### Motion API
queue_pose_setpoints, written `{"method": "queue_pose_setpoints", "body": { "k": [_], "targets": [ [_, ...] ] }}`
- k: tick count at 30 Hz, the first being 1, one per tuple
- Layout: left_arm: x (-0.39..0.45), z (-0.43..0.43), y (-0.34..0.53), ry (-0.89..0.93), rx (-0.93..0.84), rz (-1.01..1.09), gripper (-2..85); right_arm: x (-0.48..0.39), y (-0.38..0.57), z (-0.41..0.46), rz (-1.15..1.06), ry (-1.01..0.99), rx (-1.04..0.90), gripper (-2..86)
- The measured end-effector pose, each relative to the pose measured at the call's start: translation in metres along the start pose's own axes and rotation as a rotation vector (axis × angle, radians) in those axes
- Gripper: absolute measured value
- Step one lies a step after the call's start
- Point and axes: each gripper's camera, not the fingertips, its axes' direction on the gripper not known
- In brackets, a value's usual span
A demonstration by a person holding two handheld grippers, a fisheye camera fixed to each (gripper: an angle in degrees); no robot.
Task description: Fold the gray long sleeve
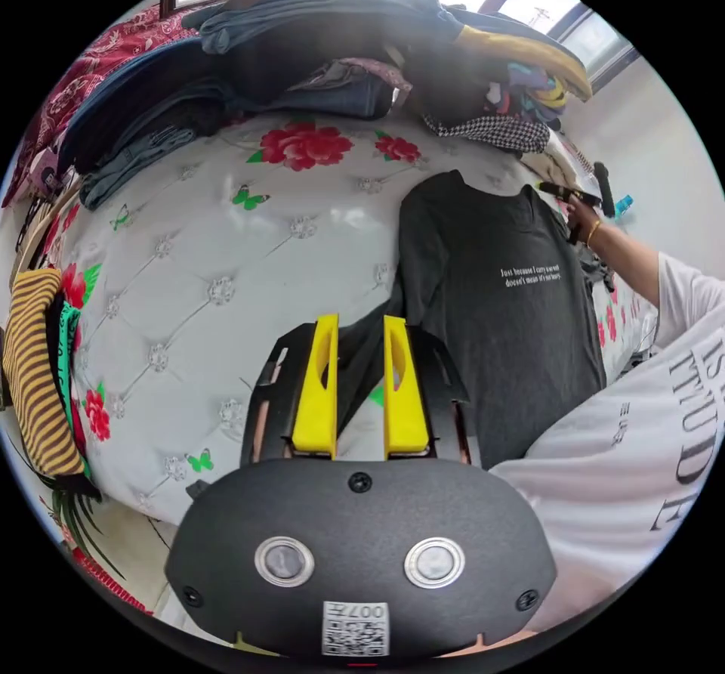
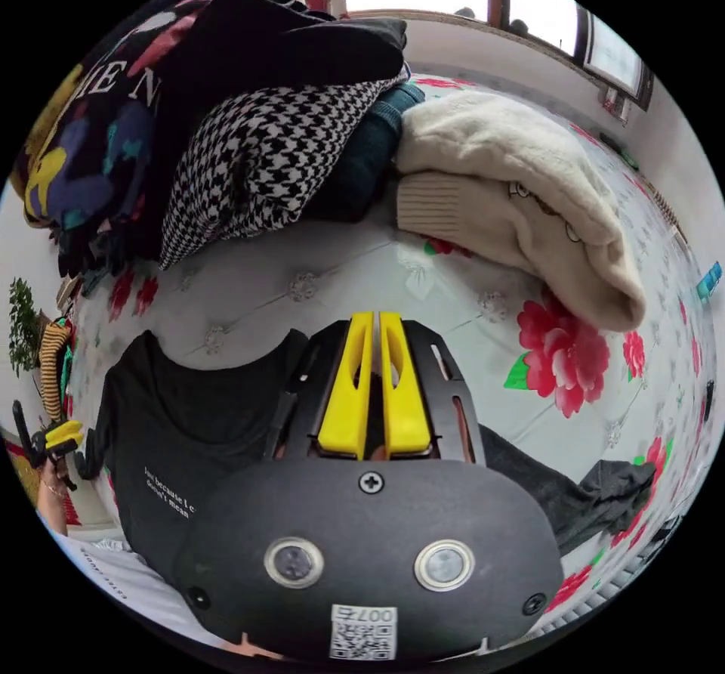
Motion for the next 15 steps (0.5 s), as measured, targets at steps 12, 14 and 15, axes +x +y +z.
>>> {"method": "queue_pose_setpoints", "body": {
  "k": [12, 14, 15],
  "targets": [
    [-0.001, -0.008, 0.134, -0.321, -0.215, 0.031, 11.6, -0.063, 0.135, -0.085, -0.085, -0.300, 0.050, -0.3],
    [0.002, -0.008, 0.135, -0.266, -0.186, 0.107, 9.7, -0.080, 0.162, -0.089, -0.106, -0.323, 0.036, -0.3],
    [0.000, -0.009, 0.133, -0.252, -0.185, 0.097, 9.2, -0.093, 0.175, -0.090, -0.127, -0.338, 0.025, -0.3]
  ]
}}
